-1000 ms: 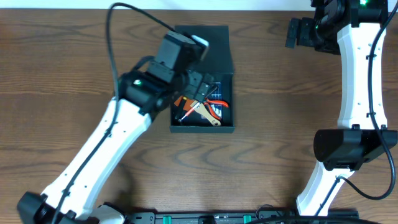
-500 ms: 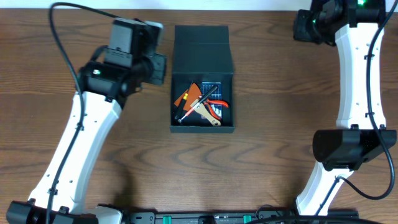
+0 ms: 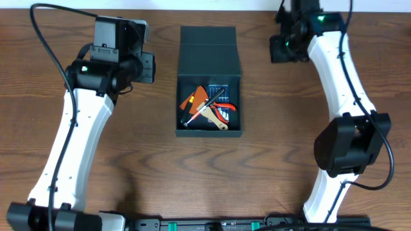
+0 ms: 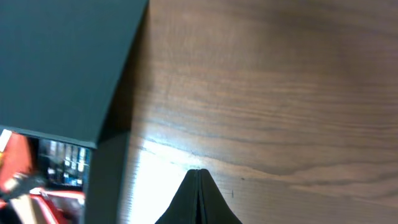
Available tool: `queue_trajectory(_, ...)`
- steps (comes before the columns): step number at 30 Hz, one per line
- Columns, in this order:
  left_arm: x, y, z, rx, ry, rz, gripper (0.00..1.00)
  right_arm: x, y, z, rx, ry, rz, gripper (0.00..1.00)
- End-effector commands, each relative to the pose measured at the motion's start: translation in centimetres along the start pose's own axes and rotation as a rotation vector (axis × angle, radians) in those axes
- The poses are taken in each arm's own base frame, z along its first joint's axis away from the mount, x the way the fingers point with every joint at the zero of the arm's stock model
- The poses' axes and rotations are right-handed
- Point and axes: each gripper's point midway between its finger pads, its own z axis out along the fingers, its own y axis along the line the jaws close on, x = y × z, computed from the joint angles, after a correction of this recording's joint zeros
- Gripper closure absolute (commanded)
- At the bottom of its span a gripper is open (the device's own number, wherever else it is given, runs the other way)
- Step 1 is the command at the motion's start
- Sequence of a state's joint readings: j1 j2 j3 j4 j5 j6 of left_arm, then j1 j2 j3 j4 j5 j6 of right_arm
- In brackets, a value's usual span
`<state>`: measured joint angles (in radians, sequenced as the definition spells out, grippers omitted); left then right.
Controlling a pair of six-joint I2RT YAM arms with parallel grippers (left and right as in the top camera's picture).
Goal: Pack container
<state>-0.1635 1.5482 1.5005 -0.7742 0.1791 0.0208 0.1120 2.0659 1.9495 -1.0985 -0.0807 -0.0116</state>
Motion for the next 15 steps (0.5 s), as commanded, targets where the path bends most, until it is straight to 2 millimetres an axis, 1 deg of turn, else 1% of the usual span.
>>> queue_trajectory(1, 0.8, -0.8, 2.3, 0.139, 0.066, -0.019, 0.94, 0.7, 0.5, 0.8, -0.01, 0.017, -0.063, 0.99)
queue_trajectory(5, 2.3, -0.6, 5.6, 0.287, 0.153, -0.108, 0.94, 0.6, 0.5, 1.1, -0.01, 0.008, -0.088, 0.99)
queue_trajectory(8, 3.0, -0.8, 7.5, 0.445, 0.191, -0.176, 0.96, 0.2, 0.7, 1.1, -0.025, -0.008, -0.101, 0.99)
queue_trajectory(9, 3.0, -0.9, 7.9, 0.499, 0.192, -0.184, 0.94, 0.1, 1.2, 1.0, -0.051, -0.015, -0.122, 0.99)
queue_trajectory(12, 3.0, -0.5, 9.2, 0.636, 0.178, -0.234, 0.95, -0.2, 3.1, 0.8, -0.177, -0.041, -0.202, 0.99)
queue_trajectory(15, 3.1, 0.8, 10.4, 0.697, 0.165, -0.287, 0.94, -0.1, 4.1, 0.6, -0.249, -0.048, -0.225, 0.99)
